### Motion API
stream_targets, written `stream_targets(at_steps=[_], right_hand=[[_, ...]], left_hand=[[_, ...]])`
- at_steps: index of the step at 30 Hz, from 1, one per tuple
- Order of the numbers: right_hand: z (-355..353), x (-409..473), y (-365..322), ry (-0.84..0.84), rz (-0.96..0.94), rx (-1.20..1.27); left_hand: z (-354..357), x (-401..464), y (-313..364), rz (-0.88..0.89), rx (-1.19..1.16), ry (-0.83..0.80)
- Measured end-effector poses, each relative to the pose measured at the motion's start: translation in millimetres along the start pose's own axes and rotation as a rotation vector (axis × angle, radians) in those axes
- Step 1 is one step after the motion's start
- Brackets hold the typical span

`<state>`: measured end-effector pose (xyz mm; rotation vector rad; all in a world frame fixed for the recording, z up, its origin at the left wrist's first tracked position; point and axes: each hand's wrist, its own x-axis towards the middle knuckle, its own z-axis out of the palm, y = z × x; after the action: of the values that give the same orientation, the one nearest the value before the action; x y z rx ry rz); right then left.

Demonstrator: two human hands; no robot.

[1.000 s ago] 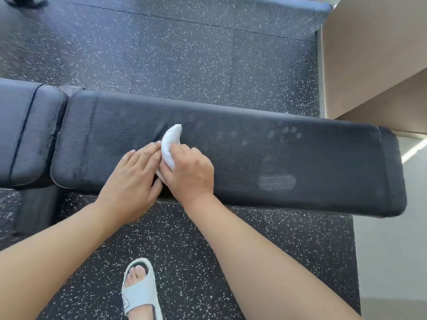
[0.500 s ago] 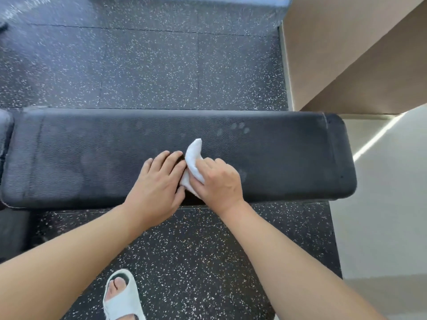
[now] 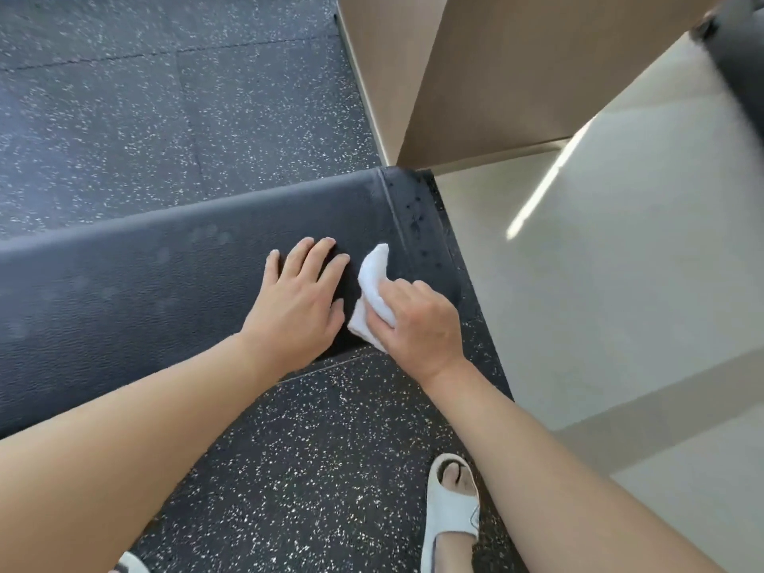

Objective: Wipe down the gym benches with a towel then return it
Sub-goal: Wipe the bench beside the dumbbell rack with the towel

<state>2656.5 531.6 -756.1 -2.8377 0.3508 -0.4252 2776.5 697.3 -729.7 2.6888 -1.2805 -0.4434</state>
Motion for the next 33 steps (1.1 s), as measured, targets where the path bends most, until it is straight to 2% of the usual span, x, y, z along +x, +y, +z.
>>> stream_targets(at_steps=[5, 12, 15, 19, 24, 26, 29, 33], right_hand=[[-13.4, -12.8, 47.8, 0.032, 0.1, 0.016], [-0.7, 4.6, 54.9, 0.046, 0.143, 0.025], [10.0, 58.4, 52.1, 0.062, 0.208, 0.041], [38.2, 160.2, 50.8, 0.078, 0.173, -0.006], [58.1, 235.1, 60.2, -0.161, 0.106, 0.023], [51.5, 221.8, 61.7, -0.109, 0.076, 0.056], [27.9, 144.9, 57.9, 0.016, 0.04, 0.13], [1.9, 20.2, 61.1, -0.051, -0.054, 0.172]], left_hand=[[-2.0, 54.5, 2.6, 0.041, 0.044, 0.071], [19.4, 60.5, -6.5, 0.02, 0.006, 0.245], [20.8, 60.9, -7.7, 0.011, 0.007, 0.26], [22.0, 64.2, -8.6, 0.005, 0.012, 0.27], [20.3, 64.7, -7.2, -0.001, 0.01, 0.26], [19.4, 64.7, -7.5, -0.002, 0.024, 0.258], [21.1, 64.5, -8.3, 0.001, 0.034, 0.252], [23.9, 64.6, -10.4, 0.01, 0.028, 0.26]])
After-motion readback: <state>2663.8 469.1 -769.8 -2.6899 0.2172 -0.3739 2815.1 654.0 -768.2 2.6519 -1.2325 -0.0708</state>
